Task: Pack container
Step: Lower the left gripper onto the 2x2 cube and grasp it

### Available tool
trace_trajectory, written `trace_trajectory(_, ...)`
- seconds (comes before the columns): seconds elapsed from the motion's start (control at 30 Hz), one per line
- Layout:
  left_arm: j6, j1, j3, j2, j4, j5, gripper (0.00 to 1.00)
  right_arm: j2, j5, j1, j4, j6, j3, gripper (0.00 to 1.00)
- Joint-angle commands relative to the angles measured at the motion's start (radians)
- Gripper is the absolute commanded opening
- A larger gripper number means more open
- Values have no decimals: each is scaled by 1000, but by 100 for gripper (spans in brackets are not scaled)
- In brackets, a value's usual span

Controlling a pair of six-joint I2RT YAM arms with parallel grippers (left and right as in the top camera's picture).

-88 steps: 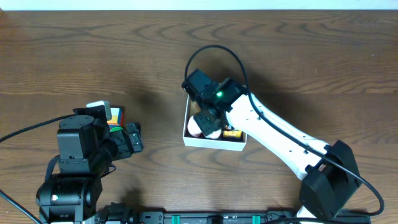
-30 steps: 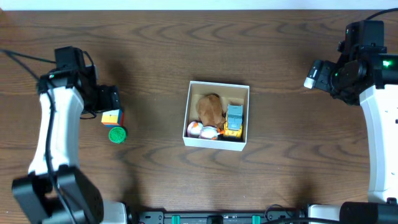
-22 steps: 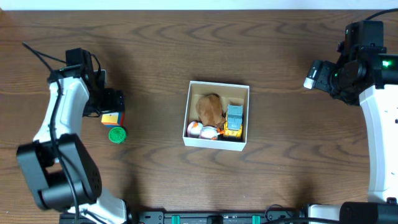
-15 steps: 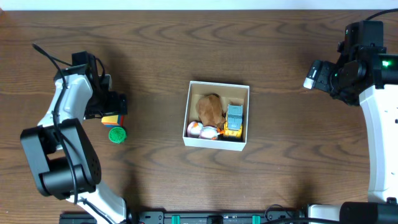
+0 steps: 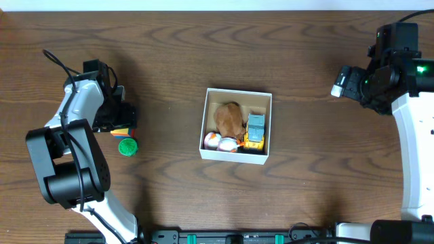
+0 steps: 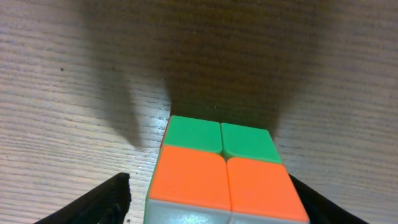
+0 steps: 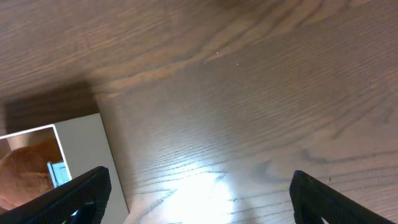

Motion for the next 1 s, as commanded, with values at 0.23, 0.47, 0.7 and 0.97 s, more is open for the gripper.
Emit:
trace_trajectory(0.23, 9, 5, 5, 8, 0, -1, 58, 1, 0, -5, -1, -15, -6, 93)
trace_trajectory(0.47, 9, 5, 6, 8, -2, -1, 50, 1, 0, -5, -1, -15, -6, 93)
trace_trajectory(0.7, -8, 4, 6, 6, -4, -1, 38, 1, 0, -5, -1, -15, -6, 93)
trace_trajectory(0.97, -74, -11, 39, -69, -16, 19, 27, 1, 0, -5, -3, -16, -6, 93)
